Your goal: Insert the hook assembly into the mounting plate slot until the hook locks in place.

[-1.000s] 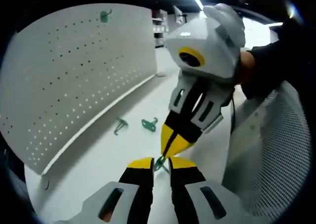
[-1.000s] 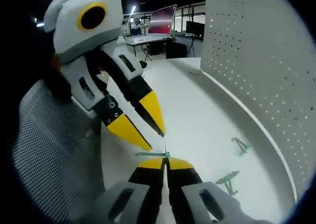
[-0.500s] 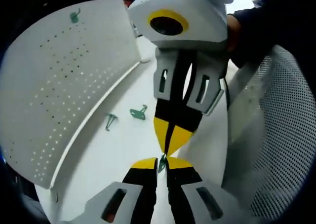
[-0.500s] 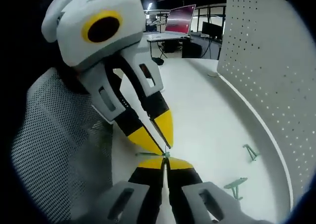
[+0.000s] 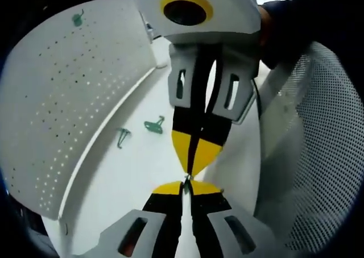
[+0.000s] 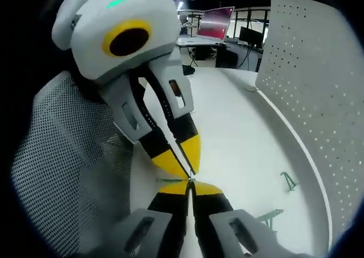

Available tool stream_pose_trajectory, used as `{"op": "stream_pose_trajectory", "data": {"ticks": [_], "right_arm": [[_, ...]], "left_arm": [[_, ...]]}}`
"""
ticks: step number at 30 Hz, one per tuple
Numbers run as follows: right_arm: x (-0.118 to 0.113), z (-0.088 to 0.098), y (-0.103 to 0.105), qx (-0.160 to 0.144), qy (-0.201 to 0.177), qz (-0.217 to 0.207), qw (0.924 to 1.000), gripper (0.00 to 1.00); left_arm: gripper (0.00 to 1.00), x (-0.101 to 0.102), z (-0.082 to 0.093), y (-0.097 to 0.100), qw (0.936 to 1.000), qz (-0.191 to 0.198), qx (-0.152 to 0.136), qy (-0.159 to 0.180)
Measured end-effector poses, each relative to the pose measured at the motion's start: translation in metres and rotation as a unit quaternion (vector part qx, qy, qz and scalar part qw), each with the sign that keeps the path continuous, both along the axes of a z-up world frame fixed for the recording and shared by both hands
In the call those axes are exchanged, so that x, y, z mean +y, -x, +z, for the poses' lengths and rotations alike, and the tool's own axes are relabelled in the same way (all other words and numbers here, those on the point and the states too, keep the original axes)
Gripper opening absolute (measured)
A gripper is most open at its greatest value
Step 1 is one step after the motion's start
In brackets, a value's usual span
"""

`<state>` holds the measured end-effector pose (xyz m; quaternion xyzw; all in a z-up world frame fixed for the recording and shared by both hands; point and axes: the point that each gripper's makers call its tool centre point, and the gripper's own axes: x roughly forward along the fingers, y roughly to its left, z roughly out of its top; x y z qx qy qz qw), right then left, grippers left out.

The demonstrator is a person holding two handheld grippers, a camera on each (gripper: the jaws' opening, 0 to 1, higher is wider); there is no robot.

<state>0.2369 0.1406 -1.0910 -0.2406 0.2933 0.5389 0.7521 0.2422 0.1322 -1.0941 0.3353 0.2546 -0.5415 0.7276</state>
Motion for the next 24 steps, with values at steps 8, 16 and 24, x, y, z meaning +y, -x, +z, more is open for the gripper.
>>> {"op": "stream_pose_trajectory", "data": {"ticks": [8, 16, 24], "right_arm": [[0.001, 0.005, -0.005, -0.007, -0.010, -0.010, 0.9999, 0.01], [-0.002, 0.010, -0.013, -0.018, -0.019, -0.030, 0.9992, 0.02], [-0.008, 0.024, -0.030, -0.043, -0.044, -0.072, 0.9955, 0.06]], "left_arm": [[0.01, 0.001, 0.001, -0.001, 0.9999, 0.010, 0.012, 0.006], [0.01, 0.003, 0.006, -0.008, 0.9983, 0.042, 0.027, 0.029], [0.01, 0.015, 0.014, -0.028, 0.9881, 0.128, 0.047, 0.071]]}}
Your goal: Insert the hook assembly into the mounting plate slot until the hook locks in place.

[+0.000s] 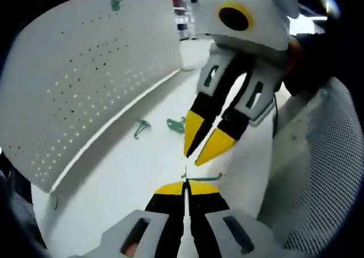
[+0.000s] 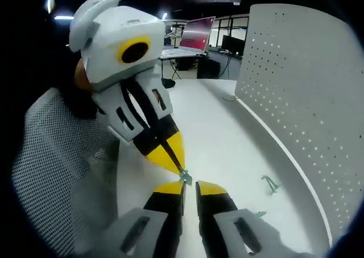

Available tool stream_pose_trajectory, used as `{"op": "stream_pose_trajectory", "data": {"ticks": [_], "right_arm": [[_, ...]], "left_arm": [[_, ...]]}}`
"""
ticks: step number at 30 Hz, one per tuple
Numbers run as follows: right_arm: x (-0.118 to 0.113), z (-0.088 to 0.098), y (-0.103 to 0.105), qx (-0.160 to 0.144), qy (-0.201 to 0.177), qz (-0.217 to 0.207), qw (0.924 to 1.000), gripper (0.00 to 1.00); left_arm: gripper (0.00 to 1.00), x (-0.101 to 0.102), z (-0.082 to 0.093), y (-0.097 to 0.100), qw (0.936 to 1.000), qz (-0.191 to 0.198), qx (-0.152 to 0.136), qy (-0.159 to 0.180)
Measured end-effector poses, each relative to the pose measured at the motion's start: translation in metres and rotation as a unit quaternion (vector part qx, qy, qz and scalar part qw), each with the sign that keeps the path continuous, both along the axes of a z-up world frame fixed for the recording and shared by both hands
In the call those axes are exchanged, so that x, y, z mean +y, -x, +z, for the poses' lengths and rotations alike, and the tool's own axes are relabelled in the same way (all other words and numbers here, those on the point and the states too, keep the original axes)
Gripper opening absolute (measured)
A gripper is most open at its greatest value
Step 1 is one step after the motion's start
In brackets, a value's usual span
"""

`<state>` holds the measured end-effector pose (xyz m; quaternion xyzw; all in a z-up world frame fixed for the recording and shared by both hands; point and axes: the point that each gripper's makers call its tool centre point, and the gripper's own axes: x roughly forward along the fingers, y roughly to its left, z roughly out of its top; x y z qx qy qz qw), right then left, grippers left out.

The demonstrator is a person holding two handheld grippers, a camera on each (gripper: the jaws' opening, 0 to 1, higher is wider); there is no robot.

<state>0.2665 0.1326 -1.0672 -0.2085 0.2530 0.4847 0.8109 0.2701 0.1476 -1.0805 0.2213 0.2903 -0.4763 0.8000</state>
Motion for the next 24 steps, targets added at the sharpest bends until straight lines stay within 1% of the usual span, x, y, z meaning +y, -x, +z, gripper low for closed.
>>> {"op": "stream_pose_trajectory", "data": {"ticks": [2, 6, 8, 10, 11, 12, 13, 16, 17, 18, 21, 24], "right_arm": [[0.000, 0.003, -0.002, -0.004, -0.007, -0.005, 1.0000, 0.06], [0.003, 0.010, -0.004, -0.012, -0.022, -0.010, 0.9996, 0.06], [0.005, 0.013, -0.003, -0.016, -0.028, -0.008, 0.9995, 0.07], [0.008, 0.016, -0.003, -0.020, -0.032, -0.005, 0.9993, 0.07], [0.010, 0.017, -0.002, -0.023, -0.034, -0.004, 0.9992, 0.08], [0.011, 0.018, -0.002, -0.024, -0.036, -0.003, 0.9991, 0.08], [0.012, 0.018, -0.002, -0.025, -0.036, -0.002, 0.9990, 0.09], [0.014, 0.018, -0.002, -0.032, -0.030, -0.001, 0.9990, 0.10], [0.014, 0.018, -0.003, -0.034, -0.029, -0.002, 0.9990, 0.10], [0.014, 0.018, -0.004, -0.035, -0.028, -0.003, 0.9990, 0.10], [0.014, 0.021, -0.008, -0.050, -0.027, -0.009, 0.9984, 0.10], [0.013, 0.020, -0.010, -0.055, -0.020, -0.012, 0.9982, 0.09]], "left_arm": [[0.01, 0.004, 0.002, -0.006, 0.9993, 0.029, 0.012, 0.019], [0.01, 0.012, 0.007, -0.015, 0.9950, 0.078, 0.031, 0.054], [0.01, 0.014, 0.010, -0.018, 0.9912, 0.099, 0.044, 0.076], [0.01, 0.016, 0.011, -0.020, 0.9861, 0.119, 0.062, 0.098], [0.01, 0.017, 0.012, -0.022, 0.9822, 0.131, 0.073, 0.113], [0.01, 0.017, 0.012, -0.022, 0.9809, 0.134, 0.077, 0.118], [0.01, 0.017, 0.014, -0.024, 0.9770, 0.143, 0.084, 0.134], [0.01, 0.019, 0.017, -0.026, 0.9678, 0.162, 0.104, 0.163], [0.01, 0.019, 0.017, -0.026, 0.9666, 0.162, 0.107, 0.167], [0.01, 0.017, 0.018, -0.025, 0.9634, 0.165, 0.115, 0.177], [0.01, 0.015, 0.019, -0.024, 0.9589, 0.167, 0.127, 0.191], [0.01, 0.011, 0.021, -0.023, 0.9530, 0.170, 0.141, 0.207]]}}
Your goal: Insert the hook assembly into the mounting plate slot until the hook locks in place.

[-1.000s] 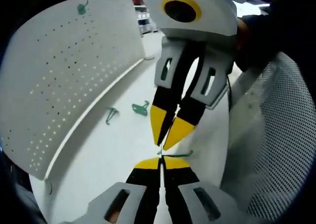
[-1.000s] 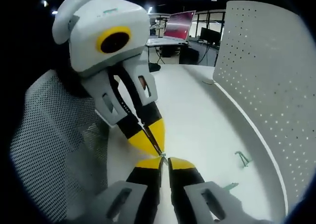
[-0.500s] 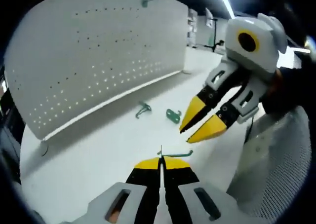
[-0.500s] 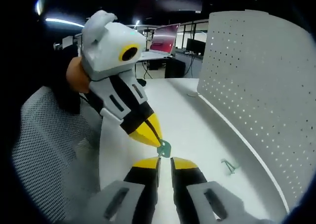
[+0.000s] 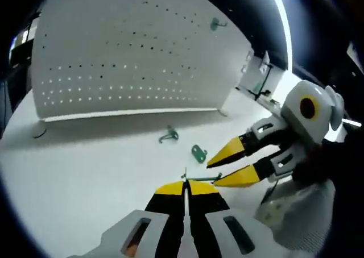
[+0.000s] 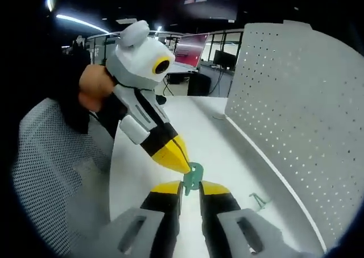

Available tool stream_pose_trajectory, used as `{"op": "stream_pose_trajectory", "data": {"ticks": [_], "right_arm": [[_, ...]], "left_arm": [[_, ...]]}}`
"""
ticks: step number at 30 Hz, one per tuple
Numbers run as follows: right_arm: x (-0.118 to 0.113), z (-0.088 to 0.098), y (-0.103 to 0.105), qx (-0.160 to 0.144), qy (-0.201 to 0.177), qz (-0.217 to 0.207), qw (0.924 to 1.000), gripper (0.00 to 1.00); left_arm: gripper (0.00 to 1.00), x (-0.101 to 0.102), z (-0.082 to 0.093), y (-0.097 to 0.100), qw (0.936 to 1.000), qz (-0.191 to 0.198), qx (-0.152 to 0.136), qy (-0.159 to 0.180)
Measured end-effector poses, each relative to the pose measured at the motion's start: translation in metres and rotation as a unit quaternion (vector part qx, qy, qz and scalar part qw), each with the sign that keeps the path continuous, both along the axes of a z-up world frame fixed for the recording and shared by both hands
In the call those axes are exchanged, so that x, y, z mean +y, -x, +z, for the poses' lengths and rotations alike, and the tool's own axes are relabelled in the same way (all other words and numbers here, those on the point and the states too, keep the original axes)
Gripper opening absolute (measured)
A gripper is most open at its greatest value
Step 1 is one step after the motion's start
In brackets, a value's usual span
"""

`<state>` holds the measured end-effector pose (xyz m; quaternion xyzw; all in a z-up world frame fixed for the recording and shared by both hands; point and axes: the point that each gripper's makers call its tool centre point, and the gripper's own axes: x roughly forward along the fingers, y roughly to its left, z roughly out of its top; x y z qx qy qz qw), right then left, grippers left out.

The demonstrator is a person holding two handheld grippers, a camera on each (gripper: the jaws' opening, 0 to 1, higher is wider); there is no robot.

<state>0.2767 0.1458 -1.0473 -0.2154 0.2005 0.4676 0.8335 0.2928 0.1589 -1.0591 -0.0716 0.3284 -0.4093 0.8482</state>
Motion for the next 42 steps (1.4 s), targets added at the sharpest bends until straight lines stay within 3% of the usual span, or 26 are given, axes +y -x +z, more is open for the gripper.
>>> {"op": "stream_pose_trajectory", "data": {"ticks": [8, 27, 36, 42], "right_arm": [[0.000, -0.001, -0.002, -0.017, 0.015, 0.001, 0.9997, 0.06], [0.000, -0.002, -0.003, -0.031, 0.033, 0.005, 0.9990, 0.02], [-0.002, 0.000, -0.005, -0.025, 0.024, -0.003, 0.9994, 0.01], [-0.004, 0.002, -0.006, -0.022, 0.019, -0.009, 0.9995, 0.01]], "left_arm": [[0.01, -0.006, 0.004, 0.004, 0.9975, 0.009, 0.042, 0.056], [0.01, -0.013, 0.010, 0.010, 0.9899, 0.014, 0.089, 0.109], [0.01, -0.014, 0.012, 0.009, 0.9898, 0.013, 0.085, 0.114], [0.02, -0.016, 0.015, 0.008, 0.9918, 0.003, 0.065, 0.110]]}}
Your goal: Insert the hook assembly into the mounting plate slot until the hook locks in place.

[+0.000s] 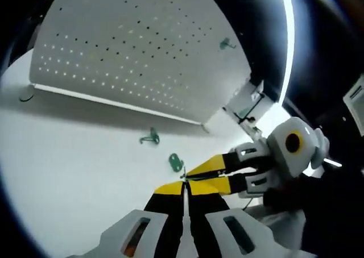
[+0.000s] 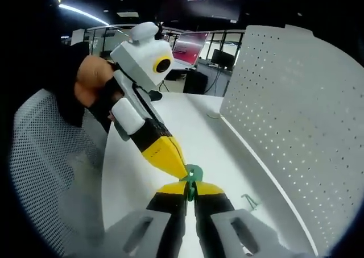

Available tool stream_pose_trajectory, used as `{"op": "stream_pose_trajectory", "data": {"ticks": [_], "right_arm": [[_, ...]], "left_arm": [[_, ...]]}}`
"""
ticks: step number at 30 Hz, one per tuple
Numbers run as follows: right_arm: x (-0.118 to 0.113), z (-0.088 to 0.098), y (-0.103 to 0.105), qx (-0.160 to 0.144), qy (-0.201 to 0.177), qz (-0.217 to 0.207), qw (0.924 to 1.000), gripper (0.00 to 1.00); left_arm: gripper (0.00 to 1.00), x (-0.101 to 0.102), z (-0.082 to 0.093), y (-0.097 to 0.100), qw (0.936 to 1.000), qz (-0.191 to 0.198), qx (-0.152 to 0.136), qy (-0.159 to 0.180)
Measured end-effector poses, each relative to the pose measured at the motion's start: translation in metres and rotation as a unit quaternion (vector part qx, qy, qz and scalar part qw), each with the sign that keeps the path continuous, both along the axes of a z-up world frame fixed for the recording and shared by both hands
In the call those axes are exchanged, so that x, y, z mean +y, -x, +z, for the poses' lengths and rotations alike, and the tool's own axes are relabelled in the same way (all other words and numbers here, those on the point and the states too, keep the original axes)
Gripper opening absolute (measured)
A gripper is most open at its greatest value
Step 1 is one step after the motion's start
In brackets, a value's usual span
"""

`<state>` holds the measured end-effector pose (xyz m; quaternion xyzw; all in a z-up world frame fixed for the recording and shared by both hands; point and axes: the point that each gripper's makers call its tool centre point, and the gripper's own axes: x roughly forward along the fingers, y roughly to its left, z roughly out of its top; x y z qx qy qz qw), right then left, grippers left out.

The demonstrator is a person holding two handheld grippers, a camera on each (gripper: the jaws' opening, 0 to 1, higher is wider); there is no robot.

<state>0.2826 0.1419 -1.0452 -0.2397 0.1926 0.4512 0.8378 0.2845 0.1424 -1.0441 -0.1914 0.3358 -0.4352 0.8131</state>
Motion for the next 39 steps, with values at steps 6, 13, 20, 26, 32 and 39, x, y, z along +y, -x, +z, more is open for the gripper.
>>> {"op": "stream_pose_trajectory", "data": {"ticks": [6, 13, 20, 26, 32, 39], "right_arm": [[-0.002, 0.002, -0.002, -0.001, -0.004, -0.008, 1.0000, 0.01], [-0.007, 0.005, -0.006, -0.002, -0.011, -0.020, 0.9997, 0.01], [-0.012, 0.006, -0.009, -0.001, -0.016, -0.032, 0.9994, 0.01], [-0.016, 0.007, -0.012, -0.001, -0.018, -0.044, 0.9989, 0.01], [-0.023, 0.009, -0.017, 0.002, -0.029, -0.061, 0.9977, 0.01], [-0.028, 0.012, -0.021, 0.003, -0.043, -0.079, 0.9959, 0.01]], "left_arm": [[0.08, -0.002, 0.003, 0.000, 0.9999, -0.005, -0.012, 0.003], [0.14, -0.003, 0.008, -0.002, 0.9995, -0.005, -0.032, 0.000], [0.17, 0.000, 0.009, -0.006, 0.9977, -0.003, -0.063, -0.026], [0.20, 0.007, 0.008, -0.014, 0.9897, 0.002, -0.115, -0.086], [0.29, 0.016, 0.010, -0.023, 0.9638, 0.002, -0.199, -0.178], [0.30, 0.012, 0.014, -0.021, 0.9418, -0.019, -0.252, -0.221]]}}
